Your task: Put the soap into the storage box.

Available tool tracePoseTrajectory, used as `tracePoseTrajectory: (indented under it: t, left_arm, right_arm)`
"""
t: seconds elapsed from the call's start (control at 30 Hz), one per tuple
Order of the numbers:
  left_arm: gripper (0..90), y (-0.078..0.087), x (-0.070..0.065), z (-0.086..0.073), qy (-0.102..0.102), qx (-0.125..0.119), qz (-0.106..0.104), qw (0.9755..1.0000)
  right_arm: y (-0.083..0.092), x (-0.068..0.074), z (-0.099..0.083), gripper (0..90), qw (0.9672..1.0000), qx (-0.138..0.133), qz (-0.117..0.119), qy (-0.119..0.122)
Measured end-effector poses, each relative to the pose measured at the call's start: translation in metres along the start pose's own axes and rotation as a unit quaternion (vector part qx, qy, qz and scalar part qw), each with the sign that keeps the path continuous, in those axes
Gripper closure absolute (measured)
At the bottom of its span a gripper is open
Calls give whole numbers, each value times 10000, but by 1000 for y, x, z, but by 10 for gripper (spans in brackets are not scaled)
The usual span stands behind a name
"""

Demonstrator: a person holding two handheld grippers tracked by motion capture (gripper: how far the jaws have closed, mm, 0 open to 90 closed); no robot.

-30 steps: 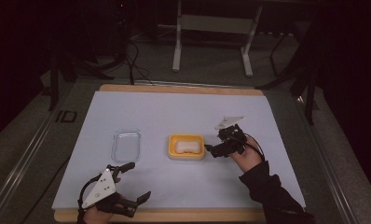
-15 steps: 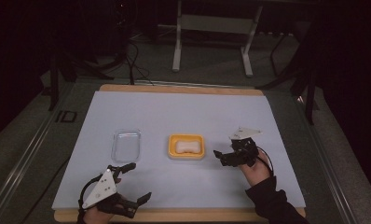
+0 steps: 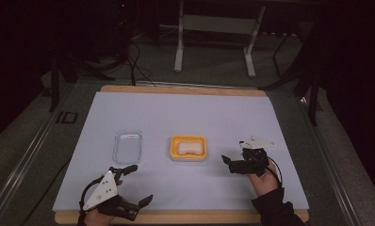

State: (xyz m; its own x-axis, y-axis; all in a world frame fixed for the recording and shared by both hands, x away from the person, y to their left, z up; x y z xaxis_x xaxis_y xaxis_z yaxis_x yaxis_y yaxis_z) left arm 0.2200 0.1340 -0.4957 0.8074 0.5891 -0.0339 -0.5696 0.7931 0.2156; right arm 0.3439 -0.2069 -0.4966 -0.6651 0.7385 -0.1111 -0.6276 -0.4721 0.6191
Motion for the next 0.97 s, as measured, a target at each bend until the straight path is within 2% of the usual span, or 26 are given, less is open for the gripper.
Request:
tracePoseTrajectory:
  t: [0.3, 0.37, 0.67, 0.97]
  left_arm:
    - [11, -1, 0, -1, 14, 48, -33, 10000]
    - [11, -1, 0, -1, 12, 36, -25, 10000]
    - [11, -1, 0, -1, 16, 49, -11, 10000]
    - [11, -1, 0, -1, 10, 51, -7, 10000]
  right_arm:
    - [-2, -2, -2, 138, 9998, -167, -59, -22]
    - [-3, -2, -2, 138, 9997, -225, -14, -26]
    - [-5, -4, -5, 141, 9998, -185, 54, -56]
    - [-5, -6, -5, 141, 9997, -230, 10, -56]
Point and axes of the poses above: each handheld gripper's, and its own axes: y roughly backward along the jaws, z roughly out of its top, x roughly to its left, the point moved 6 cm from there along -y, roughly forward along the jaws, and after that the axes turned 3 degrees about y, right-handed, at the moved point
